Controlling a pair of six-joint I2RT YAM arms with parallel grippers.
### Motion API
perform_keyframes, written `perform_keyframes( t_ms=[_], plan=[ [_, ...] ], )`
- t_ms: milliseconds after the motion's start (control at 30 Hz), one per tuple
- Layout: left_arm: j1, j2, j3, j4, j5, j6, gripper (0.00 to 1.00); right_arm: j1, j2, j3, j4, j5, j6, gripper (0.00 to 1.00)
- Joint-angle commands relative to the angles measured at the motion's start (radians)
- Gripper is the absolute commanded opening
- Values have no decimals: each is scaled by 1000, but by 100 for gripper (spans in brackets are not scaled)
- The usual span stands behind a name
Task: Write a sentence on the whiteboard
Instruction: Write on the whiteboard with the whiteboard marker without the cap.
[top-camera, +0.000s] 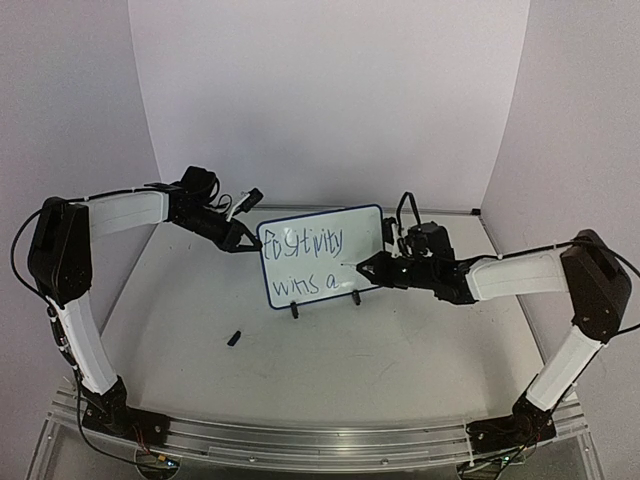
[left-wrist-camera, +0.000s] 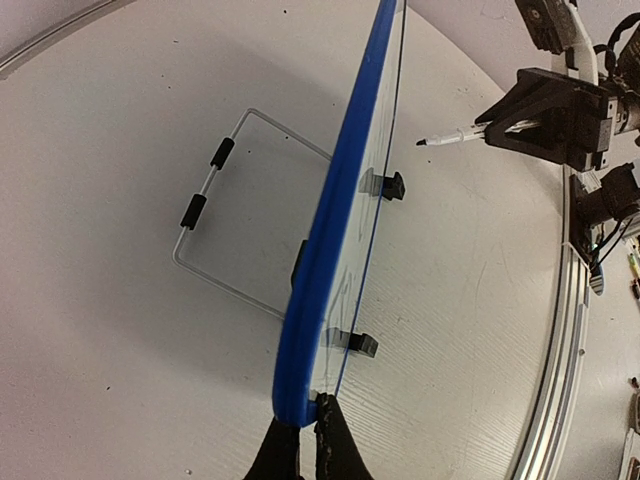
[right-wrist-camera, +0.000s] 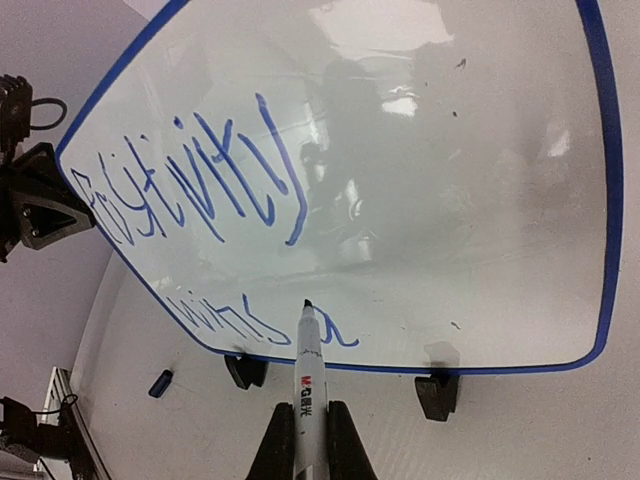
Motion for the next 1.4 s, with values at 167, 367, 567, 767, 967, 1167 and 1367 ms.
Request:
perform_keyframes(
  t_ms=[167,367,567,767,967,1167,1367],
  plan=[
    [-8,-23,25,-26,-47,47,0,-3,28,52,1,17,-26,0],
    [-7,-23,27,-26,-48,47,0,-4,61,73,1,25,-29,0],
    [-7,-23,27,-27,-48,47,0,-4,84,86,0,38,-32,0],
    [-7,-25,27,-27,-47,47,0,-6,103,80,-10,40,-32,0],
    [-7,-28,27,-26,-46,47,0,-5,109,36,-14,30,-21,0],
    [-9,-29,27,-27,-45,47,0,-4,128,2,-14,18,-3,0],
    [-9,-31,27,-27,-46,47,0,-4,134,-8,-13,28,3,0]
  ],
)
